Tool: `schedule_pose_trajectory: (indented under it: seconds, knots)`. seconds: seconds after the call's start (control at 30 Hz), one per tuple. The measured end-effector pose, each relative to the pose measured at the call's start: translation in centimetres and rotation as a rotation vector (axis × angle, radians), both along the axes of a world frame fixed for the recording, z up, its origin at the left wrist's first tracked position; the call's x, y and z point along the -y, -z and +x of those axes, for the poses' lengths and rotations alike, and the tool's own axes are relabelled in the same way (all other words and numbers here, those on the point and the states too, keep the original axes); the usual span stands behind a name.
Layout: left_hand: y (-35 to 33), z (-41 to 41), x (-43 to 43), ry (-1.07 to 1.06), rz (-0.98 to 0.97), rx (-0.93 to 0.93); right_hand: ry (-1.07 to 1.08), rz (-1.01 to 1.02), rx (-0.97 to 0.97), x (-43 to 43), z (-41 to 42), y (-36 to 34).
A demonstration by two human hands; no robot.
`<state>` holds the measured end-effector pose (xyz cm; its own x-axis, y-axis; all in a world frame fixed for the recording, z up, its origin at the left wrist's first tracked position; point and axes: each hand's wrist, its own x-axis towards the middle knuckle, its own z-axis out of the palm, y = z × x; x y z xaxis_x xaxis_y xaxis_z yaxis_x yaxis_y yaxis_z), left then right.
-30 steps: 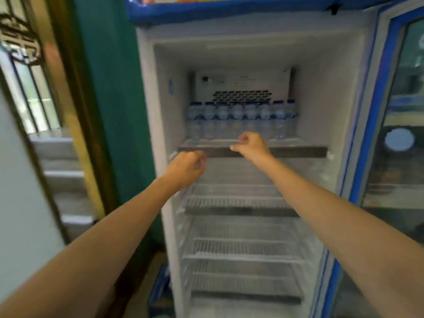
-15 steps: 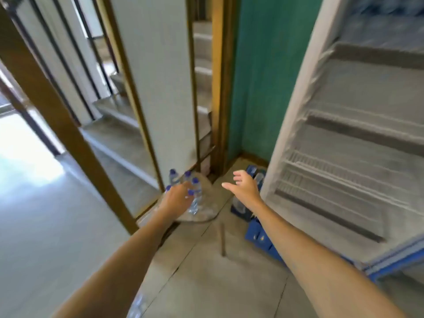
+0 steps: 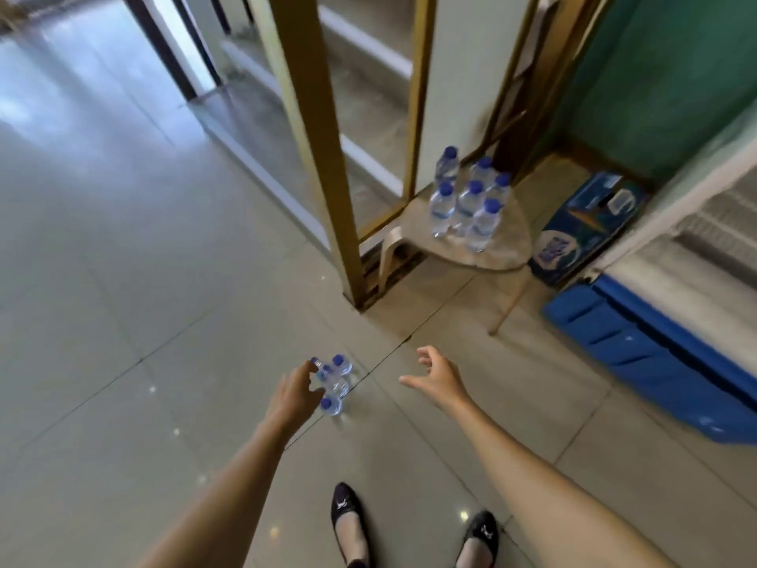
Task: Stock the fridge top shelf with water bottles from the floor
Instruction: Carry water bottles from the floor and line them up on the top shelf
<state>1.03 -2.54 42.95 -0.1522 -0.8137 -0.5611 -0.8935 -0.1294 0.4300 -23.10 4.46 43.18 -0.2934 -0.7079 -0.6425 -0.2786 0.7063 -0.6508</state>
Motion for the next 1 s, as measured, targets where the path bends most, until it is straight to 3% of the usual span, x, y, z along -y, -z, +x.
schedule_pose_trajectory:
  seconds: [0.27, 0.53, 0.63, 0.83, 1.0]
  knots:
    - [17.0, 7.1, -0.8, -0.184, 0.088, -0.033, -0.055, 0.065, 0.104, 4.3, 10.2, 16.7]
    - [39.6, 6.2, -2.9, -0.328, 0.054, -0.109, -0.068, -0.011, 0.128, 9.3, 12.5, 38.8]
    - [46.3, 5.5, -3.7, -0.483, -0.023, -0.167, -0.108, -0.081, 0.144, 10.7, 13.3, 45.8]
    - [53.3, 3.3, -3.1, -0.783, -0.221, -0.352, -0.096, -0.196, 0.189, 13.4, 14.9, 53.9]
    - [55.1, 2.9, -2.0, -0.834, -0.298, -0.435, 0.046, -0.274, 0.155, 14.4, 16.1, 56.1]
